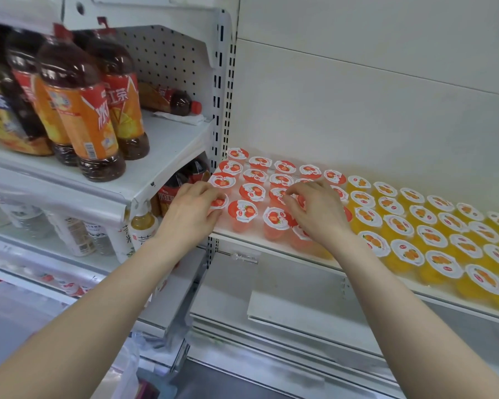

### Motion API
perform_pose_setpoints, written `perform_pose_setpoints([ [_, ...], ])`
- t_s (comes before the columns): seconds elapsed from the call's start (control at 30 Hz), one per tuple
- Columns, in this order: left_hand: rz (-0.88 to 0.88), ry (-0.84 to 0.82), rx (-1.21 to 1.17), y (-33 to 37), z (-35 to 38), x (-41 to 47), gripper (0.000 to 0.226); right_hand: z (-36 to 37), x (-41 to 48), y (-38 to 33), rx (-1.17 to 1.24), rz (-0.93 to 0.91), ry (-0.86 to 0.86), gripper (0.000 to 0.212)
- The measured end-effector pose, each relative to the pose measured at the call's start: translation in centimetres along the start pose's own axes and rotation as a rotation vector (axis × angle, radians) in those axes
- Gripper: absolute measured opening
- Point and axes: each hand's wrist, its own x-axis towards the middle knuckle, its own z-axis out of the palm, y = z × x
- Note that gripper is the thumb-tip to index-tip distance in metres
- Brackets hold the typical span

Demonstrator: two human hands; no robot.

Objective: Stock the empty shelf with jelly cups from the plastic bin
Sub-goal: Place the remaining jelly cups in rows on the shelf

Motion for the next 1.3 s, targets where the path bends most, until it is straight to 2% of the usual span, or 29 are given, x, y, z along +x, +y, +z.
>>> perform_pose_setpoints([
  [0.17, 0.02, 0.0, 0.078, 0.0, -0.9, 0.0, 0.036, 0.3, 1.2, -0.9, -0.013, -0.062, -0.03, 0.029],
  [0.27, -0.005, 0.0, -0.005, 0.5, -1.6, 1.5, 0.038, 0.4, 2.3, -2.2, 0.027, -0.115, -0.075, 0.028],
  [0.33, -0.036, -0.011, -0.068, 0.5, -1.7, 3.1, 0.036, 0.5, 3.1, -2.9, 0.046, -0.115, -0.171, 0.032],
  [0.47, -0.092, -0.182, -0.018, 0.1, -1.2, 6.1, 0.037, 0.9, 4.3, -3.3, 0.041, -0.135, -0.278, 0.034],
  [0.63, -0.102, -0.352, 0.023, -0.1, -0.9, 8.1, 0.036, 1.7, 4.9, -3.5, 0.032, -0.133, -0.252, 0.032],
  [0.97, -0.085, -0.375, 0.096, -0.3, -1.5, 7.9, 0.035, 2.2, 4.9, -3.7, 0.056, -0.107, -0.242, 0.029],
  [1.1, -0.057, -0.334, 0.127, -0.1, -2.4, 7.1, 0.036, 1.3, 4.8, -3.6, 0.027, -0.151, -0.249, 0.041],
  [1.3, -0.016, -0.247, 0.169, 1.4, -5.1, 4.6, 0.04, -0.4, 3.7, -3.2, -0.165, -0.237, -0.173, 0.051],
])
